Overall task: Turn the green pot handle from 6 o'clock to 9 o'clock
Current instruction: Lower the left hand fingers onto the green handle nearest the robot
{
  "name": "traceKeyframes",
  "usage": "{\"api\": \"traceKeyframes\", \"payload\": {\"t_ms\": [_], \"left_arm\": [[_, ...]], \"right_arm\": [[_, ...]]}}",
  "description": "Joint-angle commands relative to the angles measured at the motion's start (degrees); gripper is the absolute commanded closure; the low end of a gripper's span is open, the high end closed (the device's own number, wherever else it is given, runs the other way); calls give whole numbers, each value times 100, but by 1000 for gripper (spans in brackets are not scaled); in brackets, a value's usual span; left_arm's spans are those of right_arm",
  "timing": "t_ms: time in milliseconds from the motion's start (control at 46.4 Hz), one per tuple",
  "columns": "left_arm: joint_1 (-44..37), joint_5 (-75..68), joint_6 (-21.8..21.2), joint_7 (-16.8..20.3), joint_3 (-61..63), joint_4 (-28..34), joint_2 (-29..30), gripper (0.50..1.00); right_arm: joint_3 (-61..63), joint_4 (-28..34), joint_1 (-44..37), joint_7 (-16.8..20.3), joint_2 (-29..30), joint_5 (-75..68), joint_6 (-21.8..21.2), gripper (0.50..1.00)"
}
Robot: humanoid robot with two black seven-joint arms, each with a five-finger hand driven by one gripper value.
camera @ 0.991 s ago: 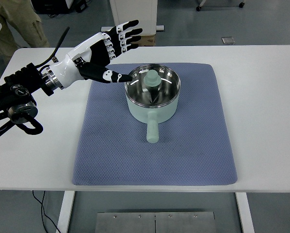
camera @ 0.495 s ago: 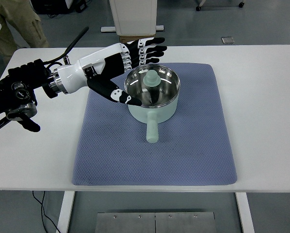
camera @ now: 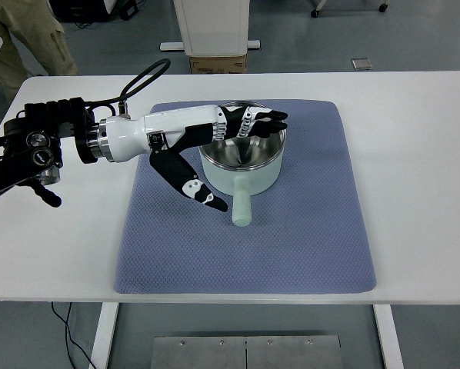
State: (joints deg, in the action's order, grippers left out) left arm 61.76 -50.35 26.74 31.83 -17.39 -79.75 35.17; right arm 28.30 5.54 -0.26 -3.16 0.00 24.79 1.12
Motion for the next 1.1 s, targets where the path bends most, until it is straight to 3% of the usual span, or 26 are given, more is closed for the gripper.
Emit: {"api": "traceKeyframes", "payload": {"t_ms": [0,689,1077], "left_arm": [[20,-194,156,-2,8,-5,-36,500],[424,-2084,499,-2,386,91,-669,500],[521,-3042,631,-2,439,496,-845,500]], "right_arm": [[-9,0,0,-1,0,0,2,500],[0,0,0,-1,0,0,2,500],[0,0,0,-1,0,0,2,500]]}}
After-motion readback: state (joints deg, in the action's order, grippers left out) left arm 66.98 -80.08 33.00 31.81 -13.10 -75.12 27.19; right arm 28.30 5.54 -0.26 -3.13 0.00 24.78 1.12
